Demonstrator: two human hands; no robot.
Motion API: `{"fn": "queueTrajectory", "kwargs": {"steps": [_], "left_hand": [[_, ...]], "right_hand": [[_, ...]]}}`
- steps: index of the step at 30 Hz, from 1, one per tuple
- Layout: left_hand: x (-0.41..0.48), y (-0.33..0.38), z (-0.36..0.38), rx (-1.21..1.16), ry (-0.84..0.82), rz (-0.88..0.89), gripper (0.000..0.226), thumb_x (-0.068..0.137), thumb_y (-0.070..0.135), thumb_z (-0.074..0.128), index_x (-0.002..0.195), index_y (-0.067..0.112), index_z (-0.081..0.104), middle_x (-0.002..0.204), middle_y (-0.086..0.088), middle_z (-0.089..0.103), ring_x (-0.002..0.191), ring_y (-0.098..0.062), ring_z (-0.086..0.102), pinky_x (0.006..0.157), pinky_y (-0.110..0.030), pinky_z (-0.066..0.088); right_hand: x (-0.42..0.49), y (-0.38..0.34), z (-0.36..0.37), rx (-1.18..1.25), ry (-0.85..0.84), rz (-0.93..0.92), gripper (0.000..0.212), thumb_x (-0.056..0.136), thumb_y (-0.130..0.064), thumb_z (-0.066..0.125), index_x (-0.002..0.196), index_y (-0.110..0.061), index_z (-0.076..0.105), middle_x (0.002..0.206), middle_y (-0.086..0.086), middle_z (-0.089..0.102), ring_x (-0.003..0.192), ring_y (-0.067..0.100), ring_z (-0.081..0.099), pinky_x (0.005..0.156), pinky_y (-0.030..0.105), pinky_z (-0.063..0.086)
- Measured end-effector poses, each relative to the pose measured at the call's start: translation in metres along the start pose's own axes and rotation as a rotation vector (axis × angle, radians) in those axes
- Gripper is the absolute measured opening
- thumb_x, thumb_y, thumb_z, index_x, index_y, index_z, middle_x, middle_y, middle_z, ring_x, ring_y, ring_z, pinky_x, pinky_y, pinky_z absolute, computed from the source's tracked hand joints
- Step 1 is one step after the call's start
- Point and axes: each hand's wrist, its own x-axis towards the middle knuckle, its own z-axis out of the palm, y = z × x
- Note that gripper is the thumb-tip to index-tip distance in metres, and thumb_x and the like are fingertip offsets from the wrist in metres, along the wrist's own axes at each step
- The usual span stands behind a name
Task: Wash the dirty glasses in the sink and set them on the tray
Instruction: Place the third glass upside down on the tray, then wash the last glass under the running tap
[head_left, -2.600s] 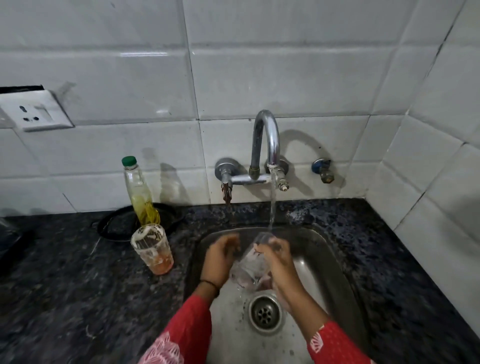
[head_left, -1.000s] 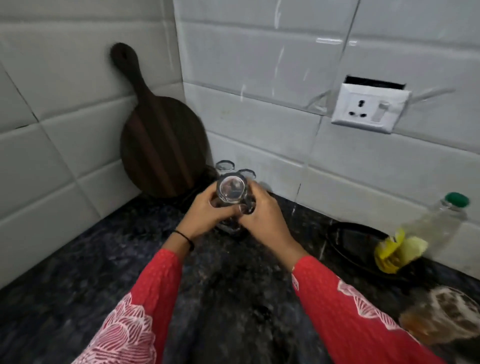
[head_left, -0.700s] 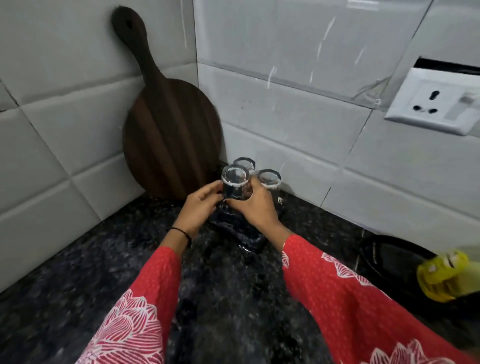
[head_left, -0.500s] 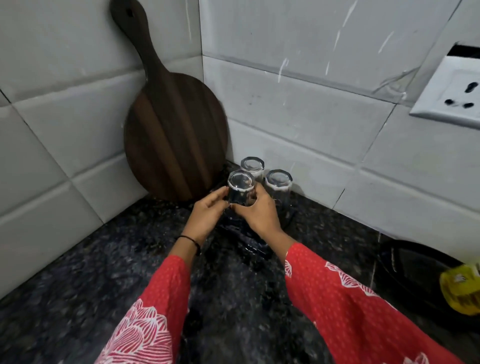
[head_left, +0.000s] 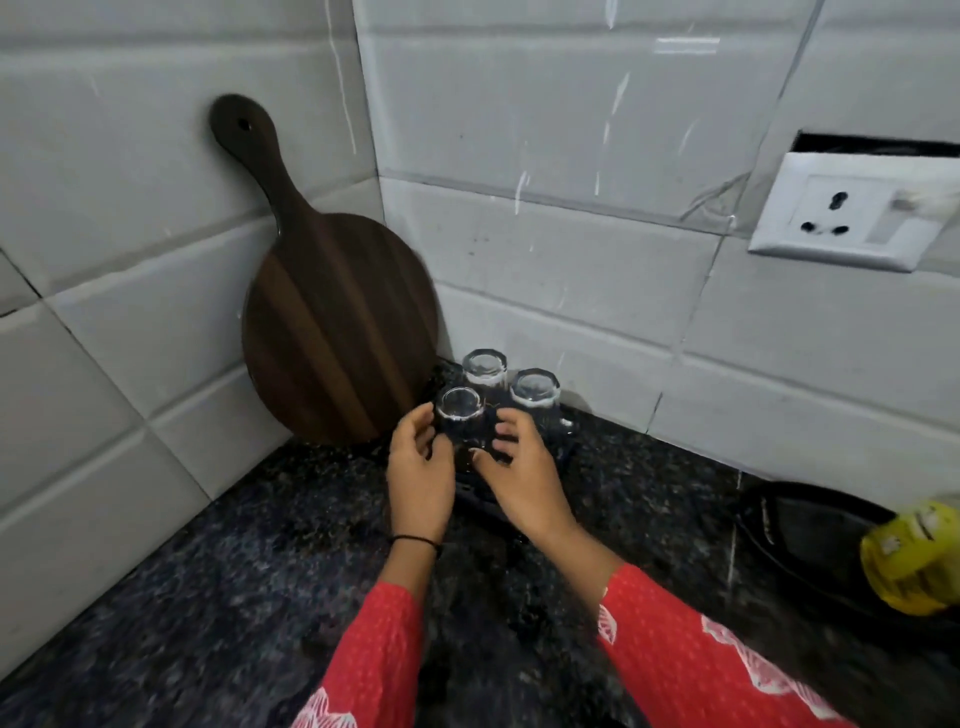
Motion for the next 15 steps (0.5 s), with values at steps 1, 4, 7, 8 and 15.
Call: {"fn": "queueTrajectory", "kwargs": {"steps": [1,4,7,8,15], "left_hand": [[-0.014,0.012,0.002,-0.016,0.003,0.061,0.032,0.090,-0.004,0.048,0.116,0.013,0.056,0.118,-0.007,0.060,0.102,-0.014,0.058,0.086,-0.019,0.048],[-0.060,0.048,0.013,-0.051,-0.097,0.221,0.028,0.089,-0.006,0.048,0.104,0.014,0.061,0.102,0.001,0.066,0.094,-0.013,0.063,0.089,-0.027,0.050],[-0.116,0.087,0.035,-0.080,-0.221,0.364,0.026,0.088,-0.001,0.049,0.098,0.018,0.063,0.098,0.001,0.068,0.093,-0.011,0.065,0.085,-0.025,0.051],[-0.139,0.101,0.044,-0.104,-0.269,0.407,0.025,0.087,0.001,0.049,0.097,0.018,0.064,0.098,0.000,0.068,0.092,-0.011,0.066,0.084,-0.024,0.052],[-0.285,0.127,0.105,-0.255,-0.573,0.628,0.020,0.091,0.002,0.051,0.105,0.012,0.061,0.101,-0.004,0.061,0.096,-0.014,0.061,0.085,-0.025,0.049]], "right_hand": [[-0.015,-0.008,-0.013,0.035,0.015,-0.021,0.050,0.086,-0.015,0.065,0.130,-0.021,0.043,0.124,-0.001,0.051,0.106,0.011,0.058,0.086,0.020,0.047],[-0.061,-0.026,-0.064,0.108,0.098,-0.155,0.042,0.087,-0.009,0.062,0.122,-0.028,0.048,0.120,0.000,0.057,0.093,0.008,0.066,0.084,0.020,0.050],[-0.115,-0.043,-0.128,0.154,0.209,-0.238,0.036,0.084,-0.014,0.061,0.110,-0.037,0.053,0.110,-0.006,0.063,0.090,0.013,0.068,0.083,0.031,0.054],[-0.137,-0.047,-0.152,0.166,0.256,-0.264,0.034,0.083,-0.015,0.058,0.108,-0.038,0.054,0.107,-0.006,0.064,0.089,0.015,0.068,0.083,0.033,0.054],[-0.281,-0.018,-0.279,0.086,0.880,-0.398,0.035,0.089,0.002,0.049,0.108,-0.027,0.053,0.101,-0.003,0.060,0.091,0.007,0.059,0.086,0.024,0.048]]}}
